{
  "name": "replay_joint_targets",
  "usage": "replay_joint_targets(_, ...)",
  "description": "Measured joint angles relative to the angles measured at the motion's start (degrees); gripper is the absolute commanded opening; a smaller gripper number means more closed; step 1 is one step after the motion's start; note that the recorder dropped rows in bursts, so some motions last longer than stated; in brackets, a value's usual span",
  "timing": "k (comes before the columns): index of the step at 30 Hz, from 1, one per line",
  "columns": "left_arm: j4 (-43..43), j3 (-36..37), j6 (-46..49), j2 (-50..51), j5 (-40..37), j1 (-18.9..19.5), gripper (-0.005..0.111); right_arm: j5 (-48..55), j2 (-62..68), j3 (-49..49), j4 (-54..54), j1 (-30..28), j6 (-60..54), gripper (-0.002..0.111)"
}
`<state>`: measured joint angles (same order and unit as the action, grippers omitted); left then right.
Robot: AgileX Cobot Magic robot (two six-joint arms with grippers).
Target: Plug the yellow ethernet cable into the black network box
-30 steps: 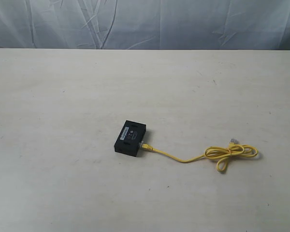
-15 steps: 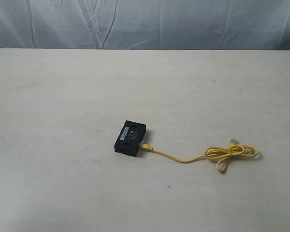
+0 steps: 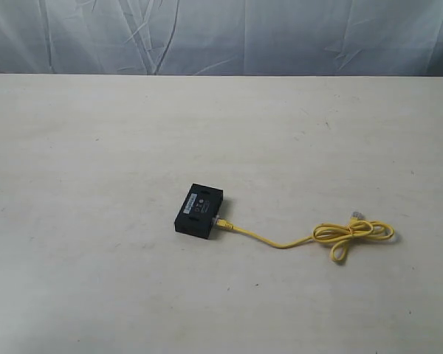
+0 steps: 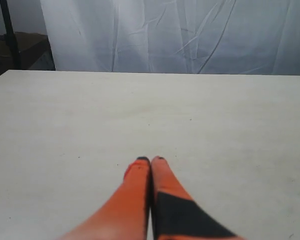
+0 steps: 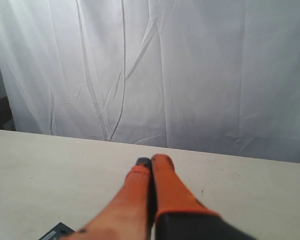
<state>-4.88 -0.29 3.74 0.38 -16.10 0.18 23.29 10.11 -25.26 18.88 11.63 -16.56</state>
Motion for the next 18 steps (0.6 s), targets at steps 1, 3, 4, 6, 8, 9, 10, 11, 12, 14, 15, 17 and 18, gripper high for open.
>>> replay_joint_targets(1, 0.45, 0.0, -0.78, 0.0, 0.0, 0.0, 0.0, 0.0, 0.0, 0.0, 0.0, 0.0, 0.0, 0.0)
replay_joint_targets(3, 0.67, 0.0, -2.16, 0.0, 0.0, 0.0, 0.0, 0.0, 0.0, 0.0, 0.0, 0.0, 0.0, 0.0)
replay_joint_targets(4, 0.72, 0.0, -2.45, 0.0, 0.11, 0.0, 0.0, 0.0, 0.0, 0.0, 0.0, 0.0, 0.0, 0.0)
replay_joint_targets(6, 0.72, 0.0, -2.66, 0.0, 0.11, 0.0, 0.0, 0.0, 0.0, 0.0, 0.0, 0.0, 0.0, 0.0)
replay_joint_targets(8, 0.72, 0.0, -2.66, 0.0, 0.11, 0.0, 0.0, 0.0, 0.0, 0.0, 0.0, 0.0, 0.0, 0.0)
replay_joint_targets(9, 0.72, 0.0, -2.66, 0.0, 0.11, 0.0, 0.0, 0.0, 0.0, 0.0, 0.0, 0.0, 0.0, 0.0)
replay_joint_targets(10, 0.72, 0.0, -2.66, 0.0, 0.11, 0.0, 0.0, 0.0, 0.0, 0.0, 0.0, 0.0, 0.0, 0.0)
replay_joint_targets(11, 0.72, 0.0, -2.66, 0.0, 0.11, 0.0, 0.0, 0.0, 0.0, 0.0, 0.0, 0.0, 0.0, 0.0)
replay_joint_targets(12, 0.72, 0.0, -2.66, 0.0, 0.11, 0.0, 0.0, 0.0, 0.0, 0.0, 0.0, 0.0, 0.0, 0.0)
replay_joint_targets(14, 0.72, 0.0, -2.66, 0.0, 0.11, 0.0, 0.0, 0.0, 0.0, 0.0, 0.0, 0.0, 0.0, 0.0)
replay_joint_targets(15, 0.72, 0.0, -2.66, 0.0, 0.11, 0.0, 0.0, 0.0, 0.0, 0.0, 0.0, 0.0, 0.0, 0.0)
replay_joint_targets(17, 0.72, 0.0, -2.66, 0.0, 0.11, 0.0, 0.0, 0.0, 0.0, 0.0, 0.0, 0.0, 0.0, 0.0)
replay_joint_targets(18, 0.72, 0.0, -2.66, 0.0, 0.11, 0.0, 0.0, 0.0, 0.0, 0.0, 0.0, 0.0, 0.0, 0.0)
